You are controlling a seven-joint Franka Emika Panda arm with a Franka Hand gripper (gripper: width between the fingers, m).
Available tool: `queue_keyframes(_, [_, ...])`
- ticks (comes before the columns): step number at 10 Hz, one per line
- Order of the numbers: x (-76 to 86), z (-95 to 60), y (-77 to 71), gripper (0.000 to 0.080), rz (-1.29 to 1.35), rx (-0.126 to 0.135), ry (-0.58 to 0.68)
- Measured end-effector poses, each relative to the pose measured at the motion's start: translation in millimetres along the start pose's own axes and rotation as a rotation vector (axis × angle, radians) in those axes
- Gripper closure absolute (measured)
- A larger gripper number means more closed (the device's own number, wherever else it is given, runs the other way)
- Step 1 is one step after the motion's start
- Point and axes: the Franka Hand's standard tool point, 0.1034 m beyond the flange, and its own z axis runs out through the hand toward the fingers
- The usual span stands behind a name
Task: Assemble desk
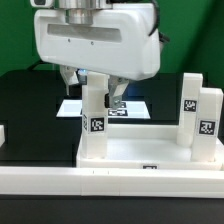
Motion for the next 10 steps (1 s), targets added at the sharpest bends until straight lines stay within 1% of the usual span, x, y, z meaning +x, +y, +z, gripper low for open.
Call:
queue_keyframes(4, [1.8,0.5,-2.2,0.0151,-0.433,0.000,0.025])
queue_keyframes(6, [0.4,1.8,-5.4,0.0151,-0.602,-0.001,0.037])
queue_keyframes(8, [0.5,1.8,-5.2,0.0151,-0.721,-0.019,0.040])
queue_keyframes(10, [1.8,1.8,-3.3,0.0151,-0.846,-0.027,0.039])
